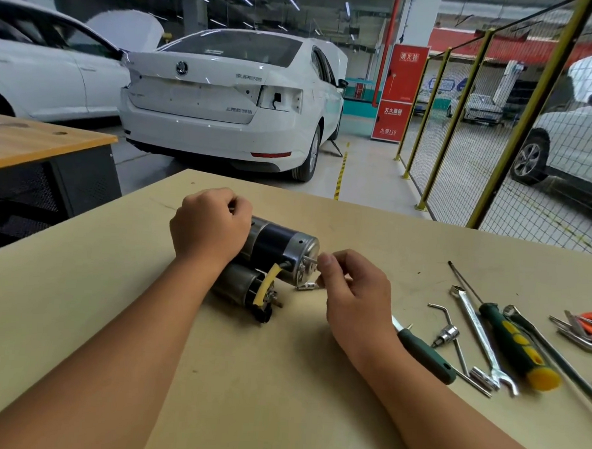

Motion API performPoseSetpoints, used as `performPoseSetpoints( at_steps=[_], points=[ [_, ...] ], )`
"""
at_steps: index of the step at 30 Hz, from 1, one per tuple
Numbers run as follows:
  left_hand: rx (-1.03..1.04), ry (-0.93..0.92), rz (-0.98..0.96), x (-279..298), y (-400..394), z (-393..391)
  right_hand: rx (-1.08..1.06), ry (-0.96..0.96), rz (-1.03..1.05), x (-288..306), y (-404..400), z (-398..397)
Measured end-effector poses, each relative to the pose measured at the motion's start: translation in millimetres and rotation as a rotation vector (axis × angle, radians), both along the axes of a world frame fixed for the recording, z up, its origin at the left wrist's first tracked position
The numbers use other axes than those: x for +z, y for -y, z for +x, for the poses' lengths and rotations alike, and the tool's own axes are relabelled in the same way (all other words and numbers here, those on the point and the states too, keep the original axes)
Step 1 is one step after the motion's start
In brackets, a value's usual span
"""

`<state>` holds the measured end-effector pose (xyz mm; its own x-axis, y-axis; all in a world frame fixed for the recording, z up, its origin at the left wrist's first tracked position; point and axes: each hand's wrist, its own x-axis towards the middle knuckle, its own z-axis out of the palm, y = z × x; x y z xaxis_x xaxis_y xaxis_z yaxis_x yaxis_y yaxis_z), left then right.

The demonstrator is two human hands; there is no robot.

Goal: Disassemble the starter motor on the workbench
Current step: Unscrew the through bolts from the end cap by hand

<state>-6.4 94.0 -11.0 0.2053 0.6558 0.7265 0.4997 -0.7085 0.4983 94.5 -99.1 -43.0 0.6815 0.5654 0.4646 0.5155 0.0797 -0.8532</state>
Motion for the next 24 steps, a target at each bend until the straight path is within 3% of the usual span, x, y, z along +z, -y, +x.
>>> performPoseSetpoints(
  at_steps=[15, 20, 24],
  points=[
    [-0.041, 0.040, 0.002, -1.4, -3.9, 0.7, -0.044, 0.187, -0.047, 1.4, 0.7, -4.6],
    [-0.046, 0.019, 0.010, -0.1, -1.5, -1.7, -0.035, 0.135, -0.083, 0.4, 0.7, -9.8],
    [-0.062, -0.066, 0.150, 12.3, 4.1, 3.8, -0.066, 0.080, -0.121, -3.3, -2.5, -6.6]
  ],
)
